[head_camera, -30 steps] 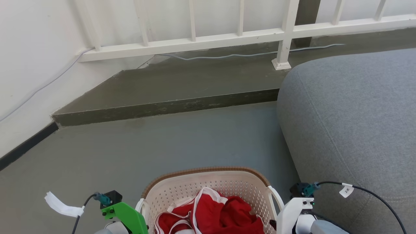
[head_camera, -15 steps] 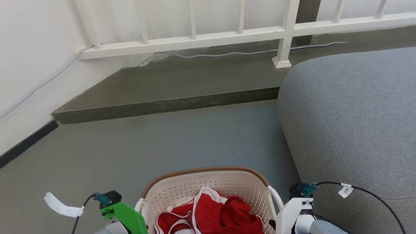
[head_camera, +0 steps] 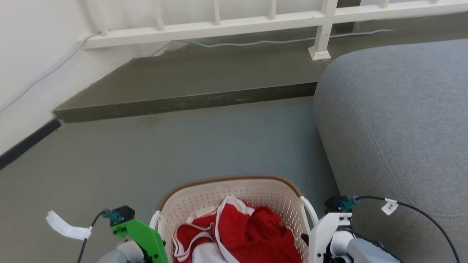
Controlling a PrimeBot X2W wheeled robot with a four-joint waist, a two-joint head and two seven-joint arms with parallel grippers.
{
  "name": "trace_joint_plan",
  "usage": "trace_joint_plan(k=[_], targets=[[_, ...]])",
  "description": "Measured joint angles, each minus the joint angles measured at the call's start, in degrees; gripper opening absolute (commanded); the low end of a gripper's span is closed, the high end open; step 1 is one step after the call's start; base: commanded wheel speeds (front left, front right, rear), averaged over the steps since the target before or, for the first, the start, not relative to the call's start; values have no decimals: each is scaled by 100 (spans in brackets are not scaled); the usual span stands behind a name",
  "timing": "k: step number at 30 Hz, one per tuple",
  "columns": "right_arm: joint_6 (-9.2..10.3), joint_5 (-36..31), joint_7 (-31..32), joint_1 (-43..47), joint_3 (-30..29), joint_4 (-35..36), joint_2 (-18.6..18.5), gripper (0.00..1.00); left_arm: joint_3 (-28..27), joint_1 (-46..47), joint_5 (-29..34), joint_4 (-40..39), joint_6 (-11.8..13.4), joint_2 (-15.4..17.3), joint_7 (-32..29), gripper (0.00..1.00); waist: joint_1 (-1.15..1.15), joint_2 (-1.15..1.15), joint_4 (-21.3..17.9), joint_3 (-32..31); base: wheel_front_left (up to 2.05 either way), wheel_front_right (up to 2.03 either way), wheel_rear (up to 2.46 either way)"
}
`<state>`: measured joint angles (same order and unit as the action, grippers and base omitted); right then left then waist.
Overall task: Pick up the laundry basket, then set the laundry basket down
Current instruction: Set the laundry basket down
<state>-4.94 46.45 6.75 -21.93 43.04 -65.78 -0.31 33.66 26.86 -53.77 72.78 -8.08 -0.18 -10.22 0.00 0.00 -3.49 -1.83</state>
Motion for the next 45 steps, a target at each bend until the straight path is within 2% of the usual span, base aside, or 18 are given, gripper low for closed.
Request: trace_joint_plan(k=[12, 24, 35, 45], targets=[[114, -19, -349, -621, -7, 19, -12, 0, 38, 509, 66, -207, 0, 94, 353, 0, 0, 0, 32, 665, 0, 0, 0], [253, -127, -748, -1379, -52, 7, -66, 0, 48, 1210, 162, -334, 1, 145, 694, 0, 0, 0, 74, 1679, 0, 0, 0], [263, -230, -984, -2009, -62, 15, -142, 0, 68, 1779, 259, -465, 5, 201, 935, 0, 1, 0, 101, 2500, 0, 0, 0], [354, -386, -1229, -2593, -41, 36, -145, 0, 120, 2335, 413, -513, 13, 294, 1170, 0, 1, 0, 141, 3326, 0, 0, 0]])
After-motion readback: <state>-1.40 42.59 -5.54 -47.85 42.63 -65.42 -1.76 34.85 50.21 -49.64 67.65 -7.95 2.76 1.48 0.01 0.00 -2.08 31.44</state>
